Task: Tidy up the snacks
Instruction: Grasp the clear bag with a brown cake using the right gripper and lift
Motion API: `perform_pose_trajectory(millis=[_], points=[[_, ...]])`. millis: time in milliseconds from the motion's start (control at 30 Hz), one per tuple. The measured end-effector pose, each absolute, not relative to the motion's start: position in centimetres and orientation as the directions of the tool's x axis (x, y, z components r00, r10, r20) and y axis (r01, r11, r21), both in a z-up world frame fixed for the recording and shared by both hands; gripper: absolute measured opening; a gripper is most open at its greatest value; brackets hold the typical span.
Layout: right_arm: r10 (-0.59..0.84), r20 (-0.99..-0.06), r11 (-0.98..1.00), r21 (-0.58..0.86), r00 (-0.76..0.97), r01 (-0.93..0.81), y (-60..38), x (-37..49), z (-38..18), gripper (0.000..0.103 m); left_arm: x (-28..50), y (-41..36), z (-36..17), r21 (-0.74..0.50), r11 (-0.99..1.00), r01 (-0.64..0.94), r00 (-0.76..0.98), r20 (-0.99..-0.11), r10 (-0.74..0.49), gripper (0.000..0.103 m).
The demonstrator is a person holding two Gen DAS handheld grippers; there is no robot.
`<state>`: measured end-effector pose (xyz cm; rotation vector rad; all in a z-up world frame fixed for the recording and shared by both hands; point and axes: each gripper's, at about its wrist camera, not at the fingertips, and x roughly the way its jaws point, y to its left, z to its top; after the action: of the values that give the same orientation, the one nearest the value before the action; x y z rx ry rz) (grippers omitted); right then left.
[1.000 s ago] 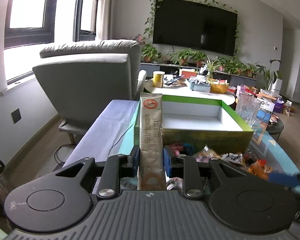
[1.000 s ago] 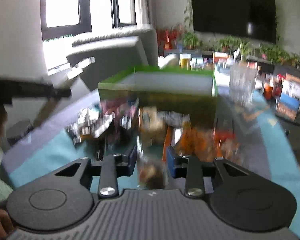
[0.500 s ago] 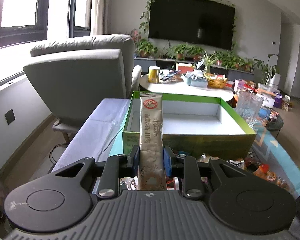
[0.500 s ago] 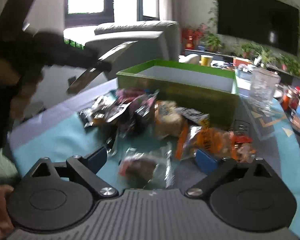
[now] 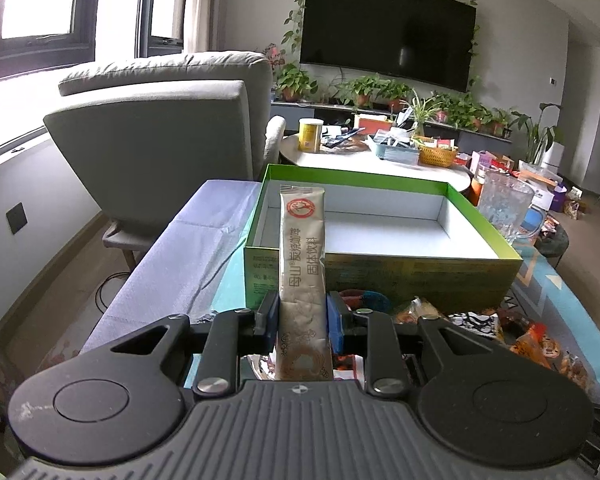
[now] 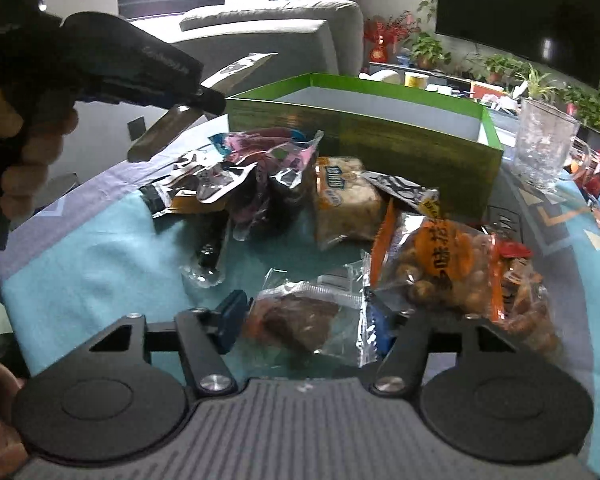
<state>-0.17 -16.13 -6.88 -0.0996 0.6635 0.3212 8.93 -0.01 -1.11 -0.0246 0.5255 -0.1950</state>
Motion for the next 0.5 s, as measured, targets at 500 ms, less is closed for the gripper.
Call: perform_pose_trajectory(millis=[500], points=[[0.238, -0.440, 0.970, 0.058, 0.866, -0.237, -17.6, -3.5, -2.5, 0.057, 5.1, 0.3, 1.2, -0.077, 0.976, 0.205, 0.887, -0.407, -0.219, 0.024]])
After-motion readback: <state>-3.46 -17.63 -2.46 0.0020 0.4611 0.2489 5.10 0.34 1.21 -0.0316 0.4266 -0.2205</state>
